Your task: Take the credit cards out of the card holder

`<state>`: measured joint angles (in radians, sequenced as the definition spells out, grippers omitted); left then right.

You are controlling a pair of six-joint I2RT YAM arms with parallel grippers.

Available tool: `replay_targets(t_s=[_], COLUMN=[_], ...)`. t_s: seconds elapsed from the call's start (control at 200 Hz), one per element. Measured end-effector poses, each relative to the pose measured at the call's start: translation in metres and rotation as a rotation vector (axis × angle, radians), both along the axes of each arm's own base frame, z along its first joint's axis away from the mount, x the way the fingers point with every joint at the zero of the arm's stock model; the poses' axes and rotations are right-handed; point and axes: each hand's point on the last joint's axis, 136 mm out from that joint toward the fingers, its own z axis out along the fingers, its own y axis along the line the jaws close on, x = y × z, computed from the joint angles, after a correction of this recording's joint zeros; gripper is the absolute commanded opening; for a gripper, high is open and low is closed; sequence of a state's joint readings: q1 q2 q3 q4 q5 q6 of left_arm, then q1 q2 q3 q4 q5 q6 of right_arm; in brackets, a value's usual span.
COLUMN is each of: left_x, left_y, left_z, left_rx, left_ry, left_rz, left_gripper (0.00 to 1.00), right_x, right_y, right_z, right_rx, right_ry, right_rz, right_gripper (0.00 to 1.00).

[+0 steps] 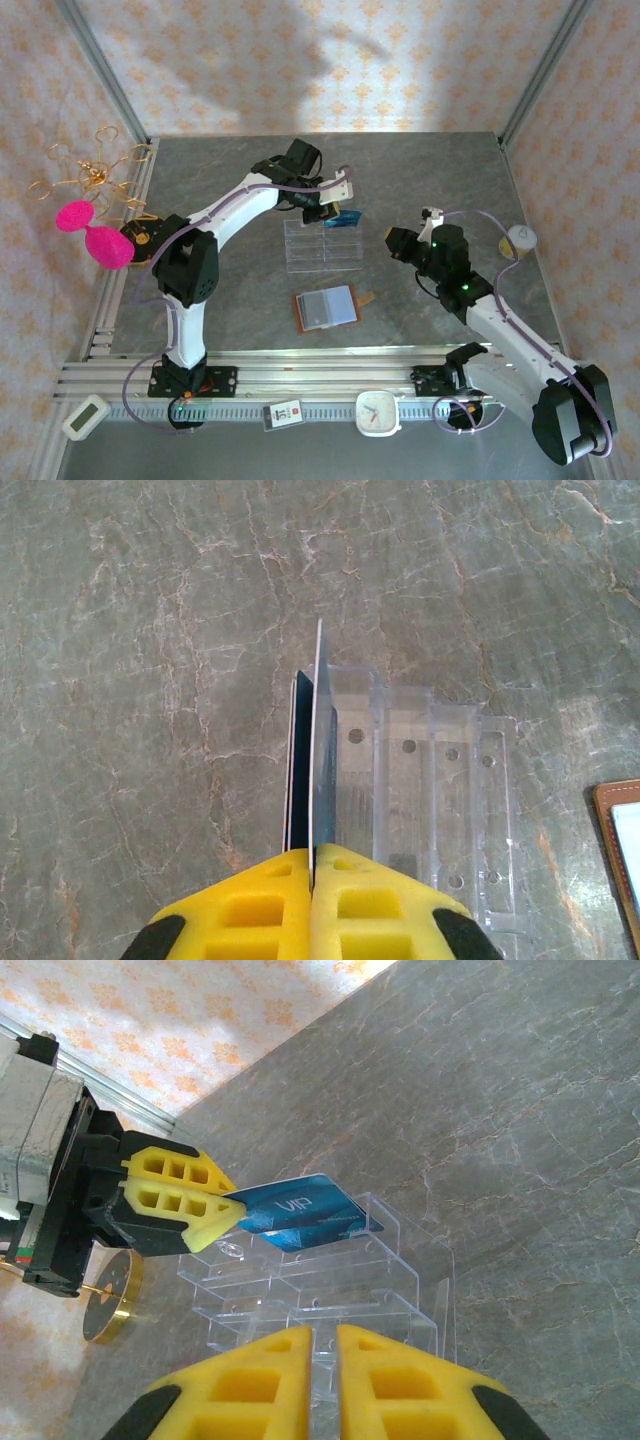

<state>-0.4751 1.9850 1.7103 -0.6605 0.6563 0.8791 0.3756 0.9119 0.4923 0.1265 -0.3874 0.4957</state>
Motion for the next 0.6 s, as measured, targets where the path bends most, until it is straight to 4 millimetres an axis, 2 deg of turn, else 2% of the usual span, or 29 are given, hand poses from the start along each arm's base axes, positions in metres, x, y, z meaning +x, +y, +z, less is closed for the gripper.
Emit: replay_targets(t_s=[0.09,0.195,0.415,0.501,0.601], left_x=[0.003,0.006,0.011,0.013,0.007], left_y=[0.001,0.000,-0.002,-0.006,-0.011], left_z=[0.000,0.002,0.008,0.027,0.077], left_rx=[0.001,-0.007,-0.032,-0.087,-0.244], left_ry=[0.000,-0.003,0.003,-0.005,-0.058], left_rz=[0.019,0.036,0.082,0.111,0.160], left_gripper=[0.20,0.24,0.25,0.27,0.32], right_x=[0.000,0.000,-0.002,-0.005,-0.011], right_y=[0.000,0.000,0.004,0.009,0.024], right_z=[0.000,0.000,0.000,-0.002,-0.012], right_rx=[0.001,0.001,0.006,0.007,-0.012], right_ry=[0.000,0.001,0.002,0.010,0.031], right_rz=[0.001,0.002,0.028,0.065,0.116], right_gripper=[0.15,0.17,0.33,0.35,0.37])
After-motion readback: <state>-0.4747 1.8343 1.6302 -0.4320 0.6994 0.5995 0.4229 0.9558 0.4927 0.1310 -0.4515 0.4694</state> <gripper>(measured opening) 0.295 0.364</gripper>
